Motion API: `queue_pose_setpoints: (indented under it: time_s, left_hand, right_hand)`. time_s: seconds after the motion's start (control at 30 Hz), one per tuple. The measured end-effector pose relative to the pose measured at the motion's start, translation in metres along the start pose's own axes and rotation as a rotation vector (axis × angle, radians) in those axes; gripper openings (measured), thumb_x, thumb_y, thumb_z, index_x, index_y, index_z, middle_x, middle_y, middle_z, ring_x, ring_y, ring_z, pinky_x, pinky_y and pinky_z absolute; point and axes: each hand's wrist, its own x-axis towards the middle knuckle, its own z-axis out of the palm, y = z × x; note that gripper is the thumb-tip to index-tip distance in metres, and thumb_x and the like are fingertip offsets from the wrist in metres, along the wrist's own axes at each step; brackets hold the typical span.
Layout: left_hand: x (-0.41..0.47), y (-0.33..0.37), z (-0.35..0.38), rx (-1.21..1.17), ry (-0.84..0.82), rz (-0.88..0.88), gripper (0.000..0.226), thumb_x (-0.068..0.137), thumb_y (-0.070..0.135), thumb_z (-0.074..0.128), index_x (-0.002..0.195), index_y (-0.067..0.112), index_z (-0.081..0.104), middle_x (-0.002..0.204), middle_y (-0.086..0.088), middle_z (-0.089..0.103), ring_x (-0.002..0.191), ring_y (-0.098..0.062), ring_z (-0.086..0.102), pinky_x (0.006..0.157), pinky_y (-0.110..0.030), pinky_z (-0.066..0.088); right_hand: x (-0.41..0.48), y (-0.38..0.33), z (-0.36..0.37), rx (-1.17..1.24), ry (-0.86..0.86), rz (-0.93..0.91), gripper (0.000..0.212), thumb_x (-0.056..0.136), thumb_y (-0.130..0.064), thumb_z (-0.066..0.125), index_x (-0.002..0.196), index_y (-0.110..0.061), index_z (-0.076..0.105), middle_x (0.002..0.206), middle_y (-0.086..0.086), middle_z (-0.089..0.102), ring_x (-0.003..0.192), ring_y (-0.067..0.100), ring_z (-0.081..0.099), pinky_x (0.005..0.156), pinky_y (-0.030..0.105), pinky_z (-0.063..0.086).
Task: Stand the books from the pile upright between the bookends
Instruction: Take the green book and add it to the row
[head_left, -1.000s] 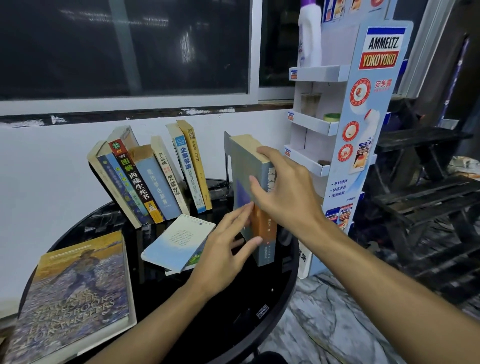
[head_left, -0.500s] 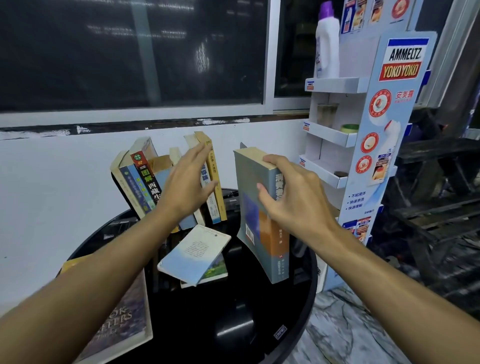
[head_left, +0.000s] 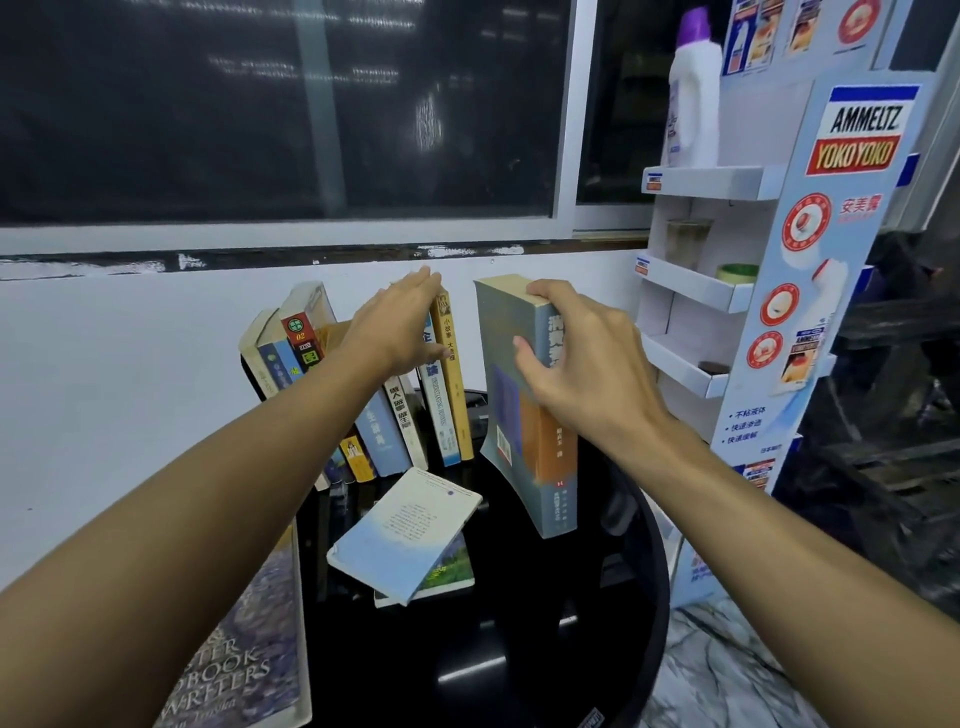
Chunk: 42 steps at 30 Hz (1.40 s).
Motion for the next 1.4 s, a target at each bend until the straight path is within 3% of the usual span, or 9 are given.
queue_pose_setpoints:
  time_s: [0.07,0.17,0.33,0.63,0.8,1.03,1.17,1.4]
  left_hand:
    - [0.003,-0.003,0.003,-0.029,0.002,0.004,0.055,0.080,0.028,0.085,0.121,0.021,0.049,0.124,-0.001,0.058,0.116,-0.024,0.059,0.093,-0.042,0.056]
    - [0.006,-0.007,0.007,-0.083,0.005,-0.008,0.045,0.081,0.024,0.084,0.111,0.021,0.051,0.115,0.001,0.062,0.107,-0.022,0.063,0.088,-0.043,0.059]
    - [0.009,-0.012,0.014,-0.149,0.051,0.019,0.036,0.084,0.017,0.081,0.106,0.018,0.053,0.112,-0.002,0.062,0.102,-0.023,0.065,0.086,-0.045,0.060]
    - [0.013,-0.016,0.021,-0.190,0.079,0.025,0.032,0.085,0.017,0.080,0.108,0.015,0.057,0.109,-0.003,0.066,0.098,-0.021,0.068,0.082,-0.039,0.062]
    - [0.017,-0.017,0.024,-0.168,0.085,0.031,0.034,0.081,0.020,0.084,0.102,0.016,0.057,0.103,-0.004,0.066,0.097,-0.024,0.066,0.082,-0.043,0.061]
    - [0.019,-0.020,0.029,-0.185,0.105,0.031,0.039,0.081,0.019,0.086,0.104,0.021,0.055,0.105,-0.006,0.067,0.095,-0.026,0.068,0.082,-0.043,0.061]
    - [0.019,-0.020,0.030,-0.200,0.108,0.022,0.042,0.081,0.019,0.085,0.115,0.017,0.059,0.111,-0.008,0.068,0.102,-0.027,0.068,0.084,-0.043,0.061]
    - [0.018,-0.018,0.031,-0.215,0.123,0.047,0.036,0.083,0.017,0.084,0.108,0.017,0.058,0.106,-0.006,0.069,0.099,-0.024,0.069,0.082,-0.039,0.062]
  right_hand:
    - [0.007,0.001,0.008,-0.007,0.000,-0.007,0.044,0.093,-0.032,0.066,0.133,-0.021,0.052,0.118,0.005,0.069,0.098,0.025,0.065,0.077,0.037,0.057]
    - [0.019,0.004,0.019,-0.013,0.011,-0.002,0.044,0.093,-0.033,0.067,0.133,-0.021,0.053,0.120,0.005,0.069,0.099,0.024,0.064,0.073,0.026,0.047]
    - [0.033,0.008,0.031,0.000,0.020,0.015,0.046,0.093,-0.035,0.067,0.134,-0.021,0.053,0.122,0.003,0.069,0.101,0.022,0.065,0.074,0.021,0.039]
    - [0.052,0.016,0.059,0.000,0.049,-0.017,0.048,0.093,-0.037,0.068,0.135,-0.020,0.052,0.127,0.005,0.067,0.104,0.023,0.066,0.079,0.028,0.051]
    - [0.056,0.025,0.082,0.014,0.099,-0.034,0.048,0.092,-0.034,0.067,0.135,-0.019,0.053,0.122,0.004,0.069,0.100,0.022,0.066,0.078,0.021,0.045]
    - [0.050,0.036,0.115,0.068,0.143,-0.048,0.049,0.094,-0.030,0.066,0.138,-0.014,0.053,0.130,0.012,0.065,0.109,0.026,0.066,0.086,0.039,0.059]
    - [0.049,0.043,0.130,0.083,0.164,-0.034,0.048,0.094,-0.029,0.067,0.138,-0.014,0.053,0.129,0.011,0.065,0.110,0.025,0.065,0.086,0.042,0.060]
    - [0.048,0.052,0.141,0.091,0.153,0.006,0.048,0.094,-0.029,0.067,0.138,-0.015,0.052,0.131,0.010,0.063,0.112,0.026,0.064,0.087,0.041,0.060]
